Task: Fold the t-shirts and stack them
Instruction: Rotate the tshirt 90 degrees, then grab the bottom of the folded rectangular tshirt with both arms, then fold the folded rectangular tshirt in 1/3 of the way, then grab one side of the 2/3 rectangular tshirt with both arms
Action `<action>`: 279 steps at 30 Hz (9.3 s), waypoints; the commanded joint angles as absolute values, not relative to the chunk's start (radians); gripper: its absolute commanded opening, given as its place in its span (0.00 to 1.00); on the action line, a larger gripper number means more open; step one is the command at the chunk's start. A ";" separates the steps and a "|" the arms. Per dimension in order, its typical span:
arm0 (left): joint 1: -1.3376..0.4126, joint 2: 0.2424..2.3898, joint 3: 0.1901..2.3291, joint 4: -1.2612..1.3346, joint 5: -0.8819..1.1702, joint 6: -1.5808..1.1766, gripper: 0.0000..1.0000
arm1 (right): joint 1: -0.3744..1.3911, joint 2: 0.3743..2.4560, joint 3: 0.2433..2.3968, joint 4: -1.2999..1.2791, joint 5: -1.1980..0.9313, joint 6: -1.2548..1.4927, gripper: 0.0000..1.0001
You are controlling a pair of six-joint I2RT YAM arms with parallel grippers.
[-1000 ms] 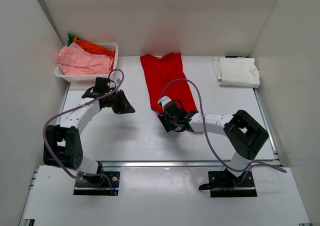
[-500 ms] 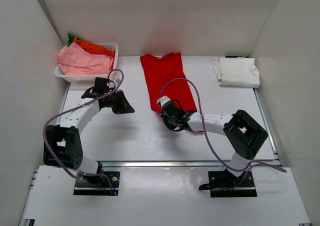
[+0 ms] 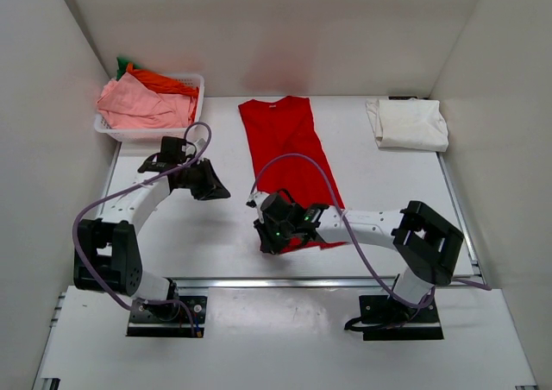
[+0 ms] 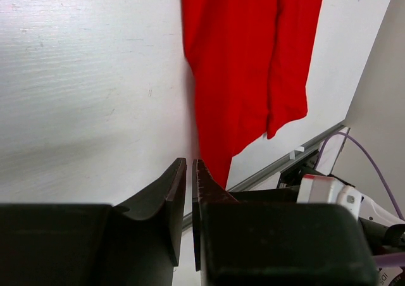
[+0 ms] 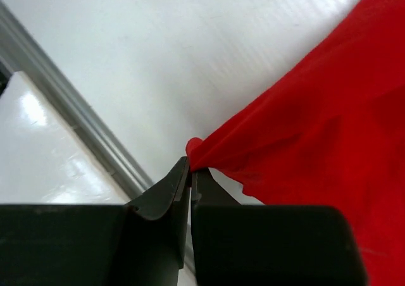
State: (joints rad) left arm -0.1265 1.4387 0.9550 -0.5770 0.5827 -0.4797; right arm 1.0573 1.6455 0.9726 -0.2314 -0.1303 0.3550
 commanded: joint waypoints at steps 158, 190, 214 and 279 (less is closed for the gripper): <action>-0.600 1.582 0.924 -0.294 0.430 -0.750 0.18 | 0.587 1.262 0.595 -0.442 -0.002 0.537 0.09; -0.807 1.285 0.554 -0.284 0.206 -0.822 0.43 | 0.716 1.089 0.489 -0.471 -0.028 0.735 0.53; -0.789 1.031 0.576 -0.551 0.221 -0.830 0.00 | 0.823 0.992 0.590 -0.617 -0.198 0.669 0.00; -0.571 1.495 0.701 -0.051 0.099 -0.861 0.34 | 0.508 1.592 0.775 -0.206 -0.081 0.590 0.00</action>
